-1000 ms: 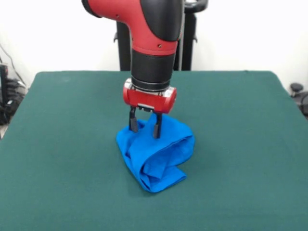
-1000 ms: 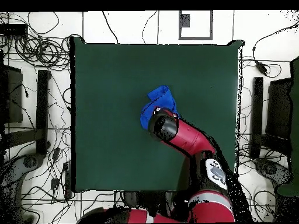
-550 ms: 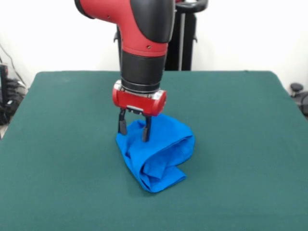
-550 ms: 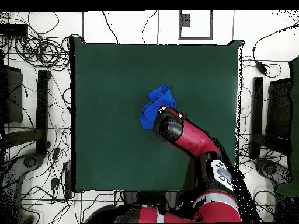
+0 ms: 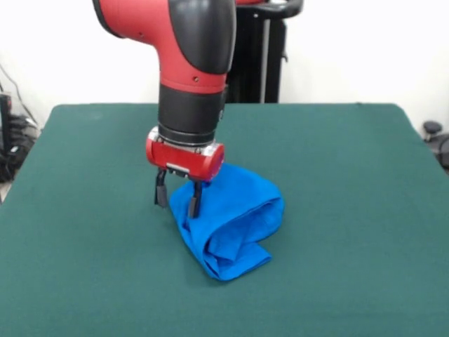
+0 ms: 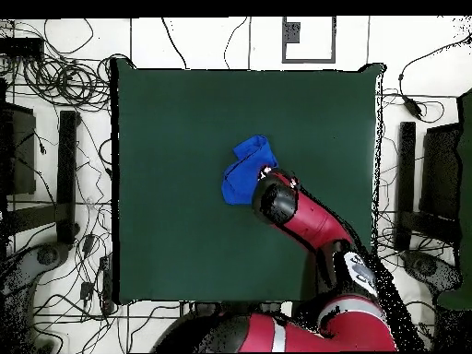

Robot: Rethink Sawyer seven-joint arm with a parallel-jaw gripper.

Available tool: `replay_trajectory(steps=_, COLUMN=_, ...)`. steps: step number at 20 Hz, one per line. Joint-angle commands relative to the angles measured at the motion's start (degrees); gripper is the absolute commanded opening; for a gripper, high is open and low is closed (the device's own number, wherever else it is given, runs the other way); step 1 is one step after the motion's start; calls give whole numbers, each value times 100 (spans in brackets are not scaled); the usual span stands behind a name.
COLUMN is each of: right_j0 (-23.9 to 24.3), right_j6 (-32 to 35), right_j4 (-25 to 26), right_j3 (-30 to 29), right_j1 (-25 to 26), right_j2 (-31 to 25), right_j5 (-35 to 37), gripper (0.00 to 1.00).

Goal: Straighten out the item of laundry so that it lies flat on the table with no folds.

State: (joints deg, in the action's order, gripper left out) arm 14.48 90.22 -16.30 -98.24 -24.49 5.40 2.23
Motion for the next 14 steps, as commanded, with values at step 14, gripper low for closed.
replay_trajectory(steps=14, right_j0=201, right_j6=1428, right_j4=33, right_j3=-360, right_j1=160, right_j2=-1282, right_j5=-532, gripper=100)
